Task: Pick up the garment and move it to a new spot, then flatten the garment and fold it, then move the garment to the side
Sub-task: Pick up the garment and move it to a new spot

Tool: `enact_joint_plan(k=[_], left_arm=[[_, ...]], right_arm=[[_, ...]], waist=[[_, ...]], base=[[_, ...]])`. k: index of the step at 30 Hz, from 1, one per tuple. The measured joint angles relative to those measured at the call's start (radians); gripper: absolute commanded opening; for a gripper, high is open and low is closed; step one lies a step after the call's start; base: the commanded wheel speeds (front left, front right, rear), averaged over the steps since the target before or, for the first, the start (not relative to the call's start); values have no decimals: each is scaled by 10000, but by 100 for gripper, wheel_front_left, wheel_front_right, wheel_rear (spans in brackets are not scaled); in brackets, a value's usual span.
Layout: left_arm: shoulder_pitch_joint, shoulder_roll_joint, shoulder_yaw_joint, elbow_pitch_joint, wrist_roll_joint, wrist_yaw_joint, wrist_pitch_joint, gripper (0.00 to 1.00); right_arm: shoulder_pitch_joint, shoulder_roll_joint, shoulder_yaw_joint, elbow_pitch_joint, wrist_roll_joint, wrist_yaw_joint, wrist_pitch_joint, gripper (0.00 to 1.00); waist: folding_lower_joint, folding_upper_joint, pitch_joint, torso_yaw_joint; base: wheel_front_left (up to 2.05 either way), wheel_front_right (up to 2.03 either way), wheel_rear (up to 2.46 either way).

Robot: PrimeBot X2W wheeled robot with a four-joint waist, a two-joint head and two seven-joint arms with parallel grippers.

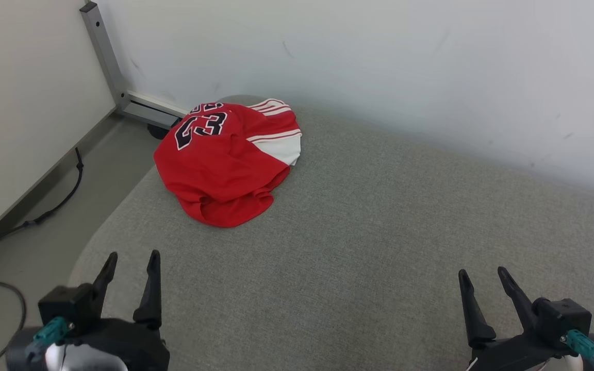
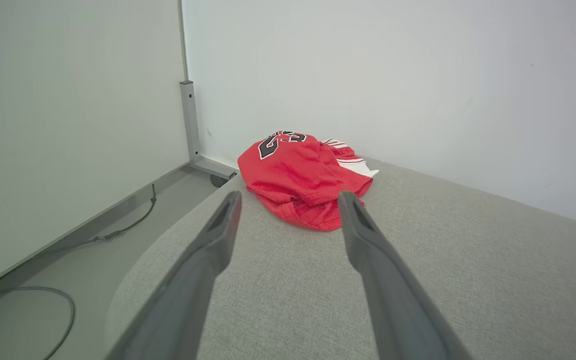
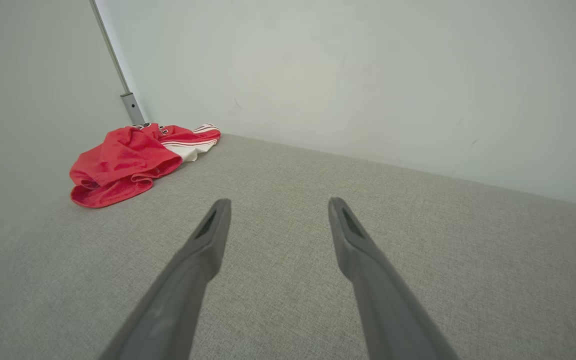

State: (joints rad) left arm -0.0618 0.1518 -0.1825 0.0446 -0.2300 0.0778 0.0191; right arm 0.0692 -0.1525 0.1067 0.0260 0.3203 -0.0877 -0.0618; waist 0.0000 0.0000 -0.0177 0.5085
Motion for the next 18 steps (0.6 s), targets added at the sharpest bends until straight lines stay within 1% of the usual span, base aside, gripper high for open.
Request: enact_joint_plan(k=[7, 12, 18], left_arm=[[-1586, 52, -132, 788, -380, -545, 420, 100], [-2985, 35, -111, 1655, -700, -1005, 803, 100], [-4209, 65, 196, 2729, -1080, -1239, 1137, 100]], right_arm=[[-32, 8, 186, -65, -23, 2, 13, 100], [-444, -12, 253, -247, -167, 10, 105, 100], [-677, -81, 299, -359, -337, 10, 265, 100]], waist=[[0, 0, 132, -145], [1, 0, 392, -407], [1, 0, 807, -804]], base=[[0, 0, 0], [0, 0, 0], [0, 0, 0]])
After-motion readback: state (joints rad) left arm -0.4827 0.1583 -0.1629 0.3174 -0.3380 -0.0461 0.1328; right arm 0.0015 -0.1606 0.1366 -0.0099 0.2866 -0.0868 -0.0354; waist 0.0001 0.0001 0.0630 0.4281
